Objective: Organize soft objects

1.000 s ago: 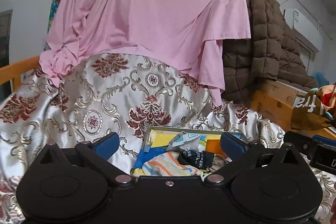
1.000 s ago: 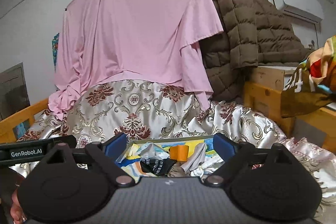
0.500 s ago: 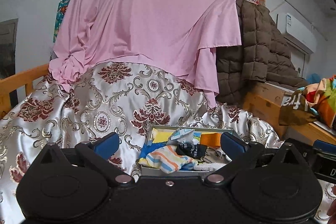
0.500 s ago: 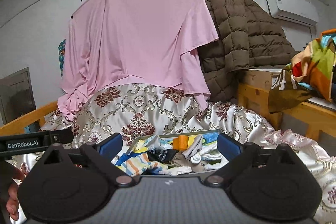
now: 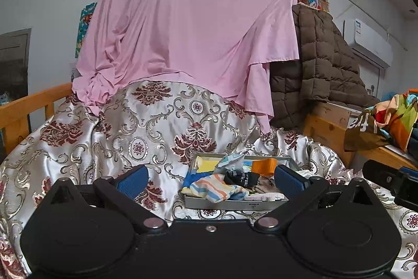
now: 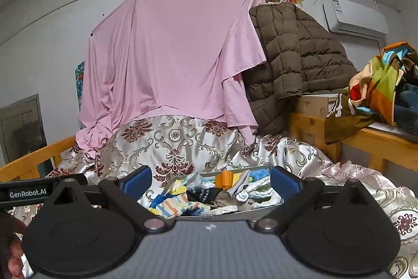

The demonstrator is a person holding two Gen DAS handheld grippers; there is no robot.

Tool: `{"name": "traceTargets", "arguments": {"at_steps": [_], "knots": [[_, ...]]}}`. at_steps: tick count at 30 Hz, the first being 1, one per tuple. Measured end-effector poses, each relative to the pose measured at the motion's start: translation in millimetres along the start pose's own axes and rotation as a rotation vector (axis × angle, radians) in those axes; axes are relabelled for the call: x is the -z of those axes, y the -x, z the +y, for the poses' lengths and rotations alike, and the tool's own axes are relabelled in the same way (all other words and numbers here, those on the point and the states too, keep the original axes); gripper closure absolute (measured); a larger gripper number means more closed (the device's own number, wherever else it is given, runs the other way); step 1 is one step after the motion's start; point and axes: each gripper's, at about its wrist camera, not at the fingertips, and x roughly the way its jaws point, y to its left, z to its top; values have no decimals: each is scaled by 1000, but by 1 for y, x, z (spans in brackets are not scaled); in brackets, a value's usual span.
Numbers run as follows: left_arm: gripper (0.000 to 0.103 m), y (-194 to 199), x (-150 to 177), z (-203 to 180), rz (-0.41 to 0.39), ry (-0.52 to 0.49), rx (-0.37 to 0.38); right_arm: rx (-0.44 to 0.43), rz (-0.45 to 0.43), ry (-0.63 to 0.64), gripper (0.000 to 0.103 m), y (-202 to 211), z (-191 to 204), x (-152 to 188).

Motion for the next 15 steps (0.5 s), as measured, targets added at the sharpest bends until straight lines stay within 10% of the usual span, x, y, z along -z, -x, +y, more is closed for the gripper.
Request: {"name": "traceTargets", "arguments": {"at_steps": [15], "knots": [[1, 21, 26, 21, -5, 40, -50, 17, 21, 27, 1, 17, 14, 22]]}}
